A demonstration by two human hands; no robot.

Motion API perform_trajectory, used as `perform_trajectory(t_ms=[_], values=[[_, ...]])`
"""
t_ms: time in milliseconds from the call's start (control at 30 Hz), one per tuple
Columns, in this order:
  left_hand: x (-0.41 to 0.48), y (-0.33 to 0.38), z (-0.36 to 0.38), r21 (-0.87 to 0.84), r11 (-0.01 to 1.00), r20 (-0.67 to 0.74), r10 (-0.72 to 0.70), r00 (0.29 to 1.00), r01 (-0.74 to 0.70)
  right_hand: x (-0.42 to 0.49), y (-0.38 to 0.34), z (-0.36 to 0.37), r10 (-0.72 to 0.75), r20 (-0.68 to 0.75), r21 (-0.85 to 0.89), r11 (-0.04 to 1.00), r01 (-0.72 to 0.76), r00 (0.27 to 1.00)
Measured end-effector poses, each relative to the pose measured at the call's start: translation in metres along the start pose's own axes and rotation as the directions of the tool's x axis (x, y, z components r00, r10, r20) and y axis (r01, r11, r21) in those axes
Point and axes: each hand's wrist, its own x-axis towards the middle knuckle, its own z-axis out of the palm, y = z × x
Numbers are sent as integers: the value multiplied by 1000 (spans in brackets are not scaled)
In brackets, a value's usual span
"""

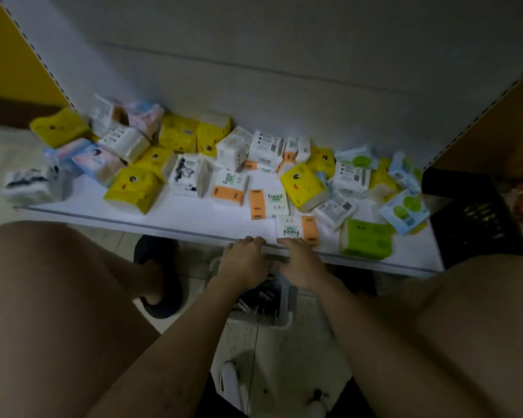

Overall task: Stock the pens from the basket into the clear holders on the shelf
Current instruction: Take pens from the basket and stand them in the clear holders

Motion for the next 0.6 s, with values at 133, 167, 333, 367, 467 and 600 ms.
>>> perform_trajectory(t_ms=[133, 167, 333, 367, 467, 600], values=[[8, -19, 23, -69, 996, 121, -55, 991, 64, 9, 17, 25, 102, 92, 23, 994, -105, 990], [11, -26, 27, -78, 993, 133, -75, 988, 86, 9, 19, 30, 125, 137, 41, 990, -132, 983], [22, -61, 68, -177, 941, 286, -232, 930, 289, 17, 39, 50, 170, 324, 107, 971, -215, 930], [23, -67, 78, -171, 937, 320, -239, 917, 304, 19, 43, 53, 187, 345, 106, 966, -236, 920], [30, -83, 104, -115, 948, 427, -223, 876, 297, 30, 58, 67, 232, 348, 150, 943, -298, 908], [43, -107, 124, -106, 933, 477, -254, 841, 343, 34, 59, 75, 293, 364, 162, 915, -370, 884]])
